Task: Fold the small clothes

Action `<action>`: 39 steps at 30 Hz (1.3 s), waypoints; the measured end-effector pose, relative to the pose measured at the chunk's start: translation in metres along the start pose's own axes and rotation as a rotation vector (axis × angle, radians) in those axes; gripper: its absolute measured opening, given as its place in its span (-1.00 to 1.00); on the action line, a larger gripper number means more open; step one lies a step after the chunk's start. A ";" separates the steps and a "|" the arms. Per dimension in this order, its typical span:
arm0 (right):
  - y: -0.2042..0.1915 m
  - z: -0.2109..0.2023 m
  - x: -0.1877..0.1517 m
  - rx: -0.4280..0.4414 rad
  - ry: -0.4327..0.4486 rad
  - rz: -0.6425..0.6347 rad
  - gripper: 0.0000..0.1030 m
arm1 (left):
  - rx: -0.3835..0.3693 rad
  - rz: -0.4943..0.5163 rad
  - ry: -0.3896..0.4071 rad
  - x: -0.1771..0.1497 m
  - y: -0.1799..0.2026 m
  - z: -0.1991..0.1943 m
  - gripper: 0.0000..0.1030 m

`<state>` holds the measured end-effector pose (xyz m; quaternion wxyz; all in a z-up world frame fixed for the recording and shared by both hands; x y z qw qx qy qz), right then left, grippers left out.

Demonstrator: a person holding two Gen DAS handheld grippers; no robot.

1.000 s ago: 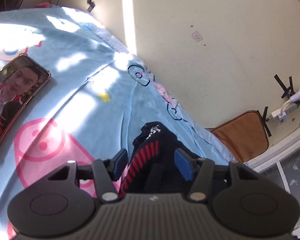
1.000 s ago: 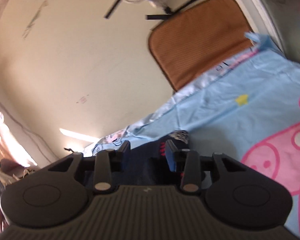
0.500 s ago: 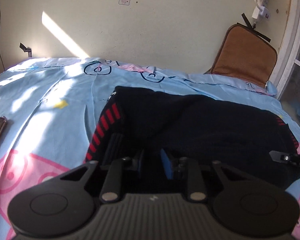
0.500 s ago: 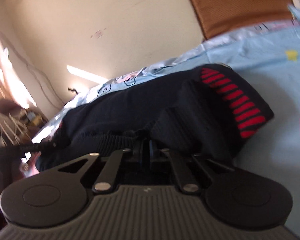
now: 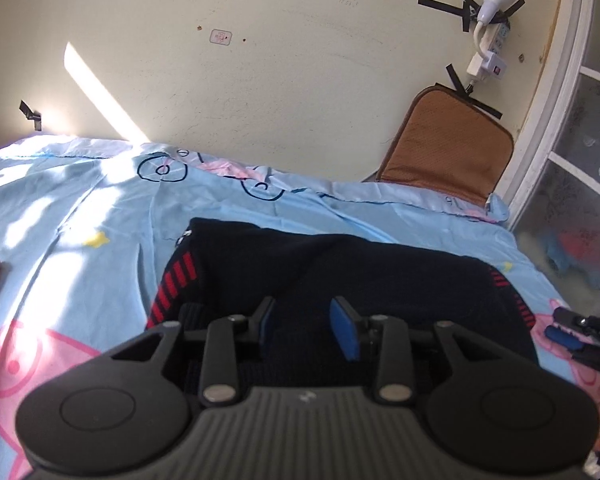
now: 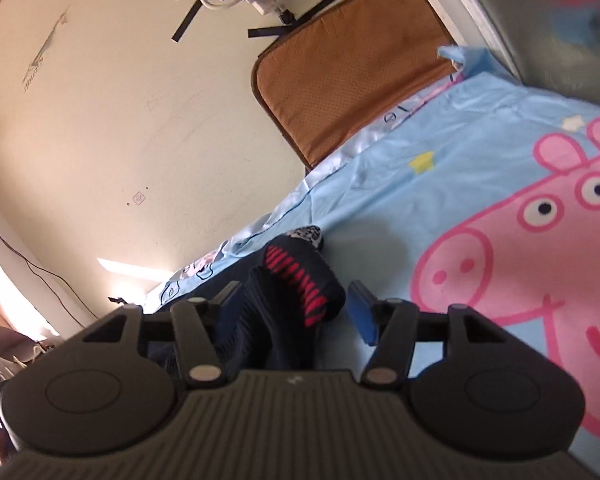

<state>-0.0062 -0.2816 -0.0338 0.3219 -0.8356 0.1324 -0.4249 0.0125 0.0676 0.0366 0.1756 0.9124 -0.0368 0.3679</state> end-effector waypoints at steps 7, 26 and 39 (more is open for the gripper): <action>-0.013 0.044 -0.016 -0.047 -0.097 -0.033 0.19 | -0.077 -0.023 -0.065 0.000 0.007 0.026 -0.39; -0.127 0.062 -0.002 0.053 -0.063 -0.165 -0.56 | -0.109 -0.224 0.003 0.018 -0.060 0.011 -0.29; -0.266 0.195 -0.122 0.145 -0.437 -0.602 -0.38 | -0.054 -0.413 0.100 0.013 -0.139 -0.045 -0.21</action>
Point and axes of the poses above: each gripper's, at about its wrist camera, not at the fingertips, and z roughly the way its jaws point, y to its right, x to its top, the point moved 5 cm from there along z, roughly the way its jaws point, and after that the axes turned 8 degrees about -y, right-handed, at the moved point
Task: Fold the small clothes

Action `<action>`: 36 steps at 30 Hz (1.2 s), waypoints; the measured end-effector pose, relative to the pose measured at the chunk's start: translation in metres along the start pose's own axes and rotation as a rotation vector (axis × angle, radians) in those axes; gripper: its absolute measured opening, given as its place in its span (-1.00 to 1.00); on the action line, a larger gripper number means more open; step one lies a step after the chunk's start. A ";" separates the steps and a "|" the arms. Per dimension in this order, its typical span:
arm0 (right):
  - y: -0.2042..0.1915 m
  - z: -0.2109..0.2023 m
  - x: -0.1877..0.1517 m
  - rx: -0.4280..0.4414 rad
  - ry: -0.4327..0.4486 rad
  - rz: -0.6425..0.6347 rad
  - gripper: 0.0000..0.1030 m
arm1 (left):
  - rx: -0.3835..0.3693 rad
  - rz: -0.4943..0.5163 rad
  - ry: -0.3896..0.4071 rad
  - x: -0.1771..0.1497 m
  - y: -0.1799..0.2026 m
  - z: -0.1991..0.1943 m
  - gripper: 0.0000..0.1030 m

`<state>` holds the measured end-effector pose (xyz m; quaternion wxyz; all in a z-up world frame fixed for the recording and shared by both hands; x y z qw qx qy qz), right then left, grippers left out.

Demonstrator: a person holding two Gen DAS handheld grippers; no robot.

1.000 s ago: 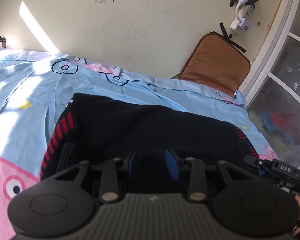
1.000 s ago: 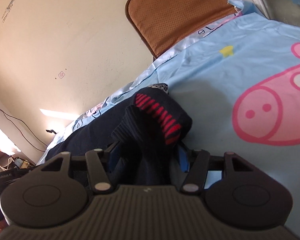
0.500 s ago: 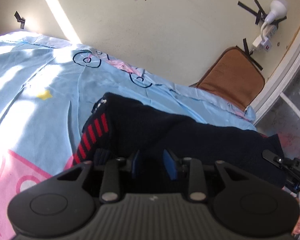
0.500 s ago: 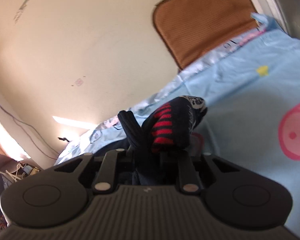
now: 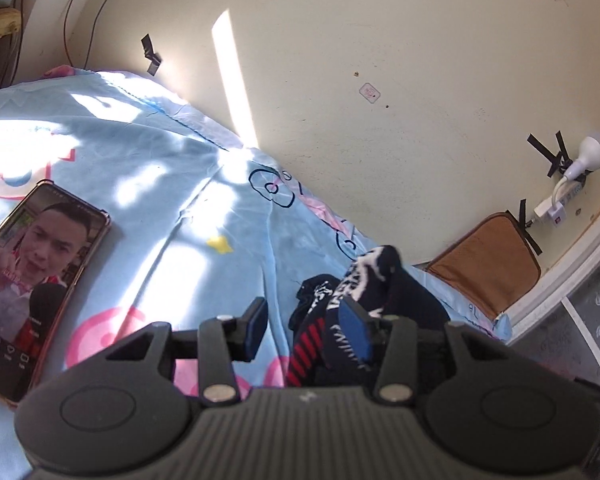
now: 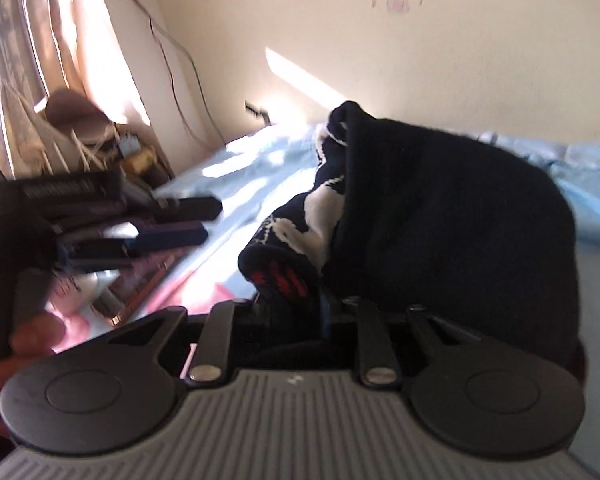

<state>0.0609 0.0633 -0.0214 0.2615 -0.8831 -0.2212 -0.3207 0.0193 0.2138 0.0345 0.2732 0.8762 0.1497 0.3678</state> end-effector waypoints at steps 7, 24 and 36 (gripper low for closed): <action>-0.020 -0.059 -0.006 0.299 0.085 -0.169 0.33 | -0.033 0.038 -0.024 -0.001 0.014 0.011 -0.07; 0.061 -0.050 -0.042 0.176 0.059 0.161 -0.74 | 0.290 0.348 -0.084 -0.031 0.068 0.085 0.29; 0.116 -0.111 -0.036 0.222 0.252 0.303 0.32 | 0.182 0.388 -0.130 -0.022 0.068 0.060 0.99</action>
Point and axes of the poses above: each gripper's, at about its wrist camera, not at the fingertips, and z roughly the way its jaws point, y to its right, x to its top, the point moved 5 cm from there along z, roughly the way its jaws point, and after that the axes turned 8 degrees about -y, right-handed, at the moved point
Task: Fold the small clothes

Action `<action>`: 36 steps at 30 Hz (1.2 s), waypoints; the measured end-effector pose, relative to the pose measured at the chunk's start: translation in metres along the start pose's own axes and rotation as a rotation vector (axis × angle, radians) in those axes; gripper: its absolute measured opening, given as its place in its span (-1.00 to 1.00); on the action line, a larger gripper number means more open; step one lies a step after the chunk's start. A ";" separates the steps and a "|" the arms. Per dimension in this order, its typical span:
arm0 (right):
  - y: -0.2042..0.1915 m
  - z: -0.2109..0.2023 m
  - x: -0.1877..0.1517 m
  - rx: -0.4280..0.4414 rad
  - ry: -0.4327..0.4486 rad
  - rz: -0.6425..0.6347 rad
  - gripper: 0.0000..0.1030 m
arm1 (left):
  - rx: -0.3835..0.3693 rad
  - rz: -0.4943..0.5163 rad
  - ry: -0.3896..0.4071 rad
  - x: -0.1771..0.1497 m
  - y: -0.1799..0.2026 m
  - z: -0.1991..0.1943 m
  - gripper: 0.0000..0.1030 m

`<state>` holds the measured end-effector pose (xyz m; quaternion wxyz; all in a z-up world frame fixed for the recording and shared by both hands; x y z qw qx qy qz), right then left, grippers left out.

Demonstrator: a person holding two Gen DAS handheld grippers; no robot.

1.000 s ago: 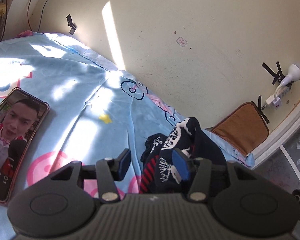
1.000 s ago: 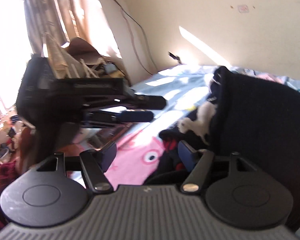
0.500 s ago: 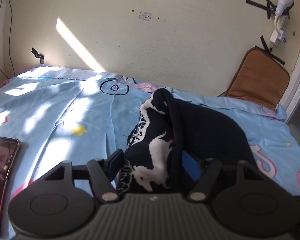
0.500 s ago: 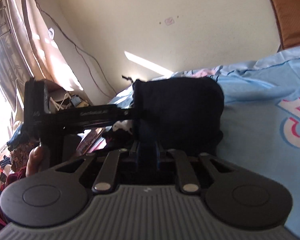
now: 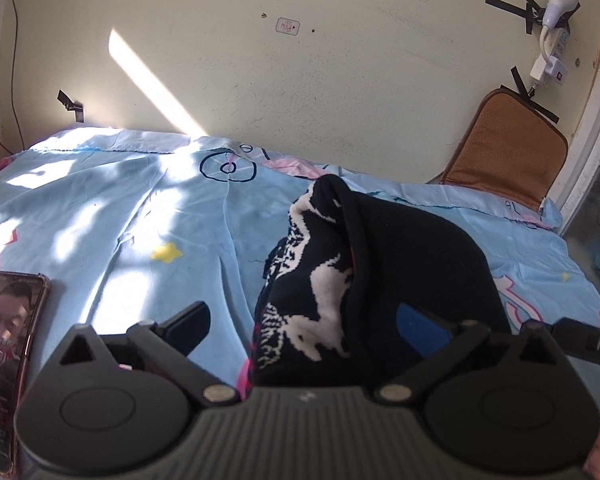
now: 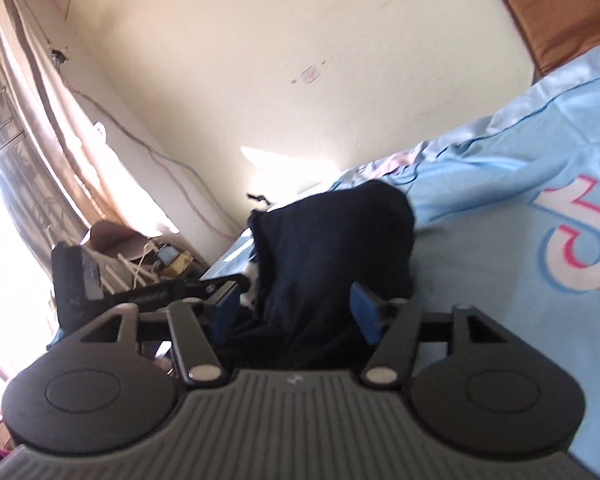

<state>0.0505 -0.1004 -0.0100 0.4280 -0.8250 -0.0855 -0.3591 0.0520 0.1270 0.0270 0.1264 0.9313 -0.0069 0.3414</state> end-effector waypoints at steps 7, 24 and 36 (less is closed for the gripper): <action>0.026 0.044 0.013 -0.044 -0.177 0.045 0.34 | -0.275 -0.157 -0.172 -0.014 -0.012 0.037 0.99; 0.085 0.079 0.087 -0.122 -0.128 0.123 -0.22 | -0.232 -0.081 -0.217 0.091 0.048 0.144 0.79; 0.143 0.135 0.156 -0.284 -0.044 0.017 -0.09 | -0.139 0.004 -0.123 0.147 0.058 0.224 0.75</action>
Point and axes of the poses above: each gripper's, at about its wrist camera, not at the fingertips, and z roughly the way its jaws point, y to its right, x to its top, the point moved 5 cm from there along z, roughly the way its jaws point, and after that the axes turned 8 degrees about -y, right-handed, at the moved point
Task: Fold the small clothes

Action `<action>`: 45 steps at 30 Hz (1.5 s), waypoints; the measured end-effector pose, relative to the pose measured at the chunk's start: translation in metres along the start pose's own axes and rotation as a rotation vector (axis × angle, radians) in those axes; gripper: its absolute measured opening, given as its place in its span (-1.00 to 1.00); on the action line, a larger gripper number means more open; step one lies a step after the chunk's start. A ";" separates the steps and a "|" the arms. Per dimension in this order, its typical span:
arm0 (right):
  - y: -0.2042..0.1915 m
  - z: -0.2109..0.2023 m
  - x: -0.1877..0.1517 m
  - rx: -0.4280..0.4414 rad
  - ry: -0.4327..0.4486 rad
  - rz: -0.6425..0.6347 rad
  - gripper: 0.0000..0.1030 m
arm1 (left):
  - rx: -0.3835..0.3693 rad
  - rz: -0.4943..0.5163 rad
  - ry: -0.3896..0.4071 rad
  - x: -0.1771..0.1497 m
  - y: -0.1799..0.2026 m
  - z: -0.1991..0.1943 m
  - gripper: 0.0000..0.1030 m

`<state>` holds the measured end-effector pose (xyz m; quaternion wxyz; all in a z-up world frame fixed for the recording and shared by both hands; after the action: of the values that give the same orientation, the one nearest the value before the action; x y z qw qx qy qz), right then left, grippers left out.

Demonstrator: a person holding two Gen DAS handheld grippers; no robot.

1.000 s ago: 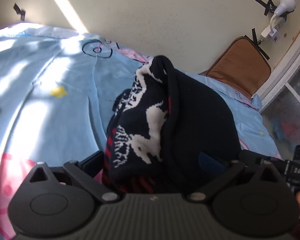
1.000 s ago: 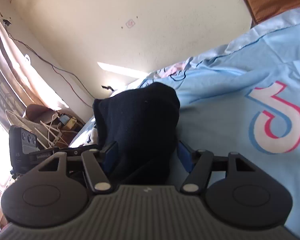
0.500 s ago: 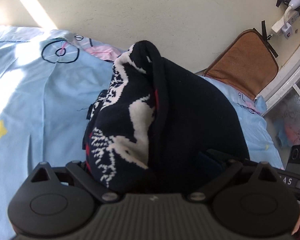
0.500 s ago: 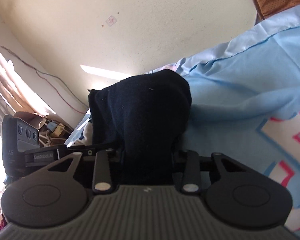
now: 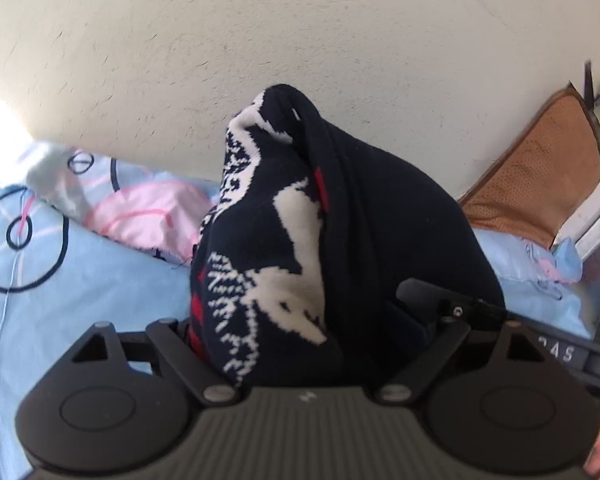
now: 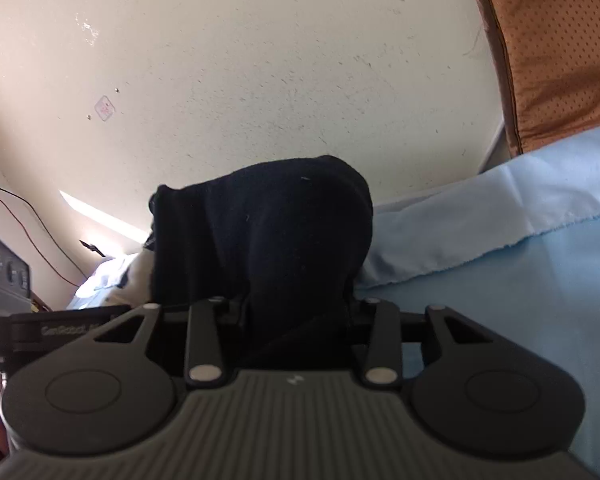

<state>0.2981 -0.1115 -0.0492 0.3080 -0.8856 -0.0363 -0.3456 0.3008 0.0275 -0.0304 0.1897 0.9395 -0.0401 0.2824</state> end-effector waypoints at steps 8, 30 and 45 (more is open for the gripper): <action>0.004 -0.034 -0.007 -0.040 0.036 0.080 0.22 | 0.110 -0.020 0.047 -0.029 0.010 -0.042 0.80; -0.055 -0.169 -0.189 -0.193 0.128 -0.028 0.22 | 0.469 0.103 0.186 -0.210 0.066 -0.143 0.86; -0.053 -0.172 -0.196 -0.187 0.149 -0.025 0.25 | 0.491 0.092 0.201 -0.214 0.066 -0.147 0.89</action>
<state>0.0330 -0.1380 -0.0479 0.2216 -0.8818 0.0079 -0.4163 0.0340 0.0158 -0.0120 -0.0539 0.9217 0.0062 0.3840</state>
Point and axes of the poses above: each gripper's, at about its wrist camera, not at the fingertips, and z roughly the way its jaws point, y to its right, x to its top, the point moved 5 cm from there along z, roughly the way its jaws point, and after that the axes turned 8 degrees about -y, right-handed, at the moved point
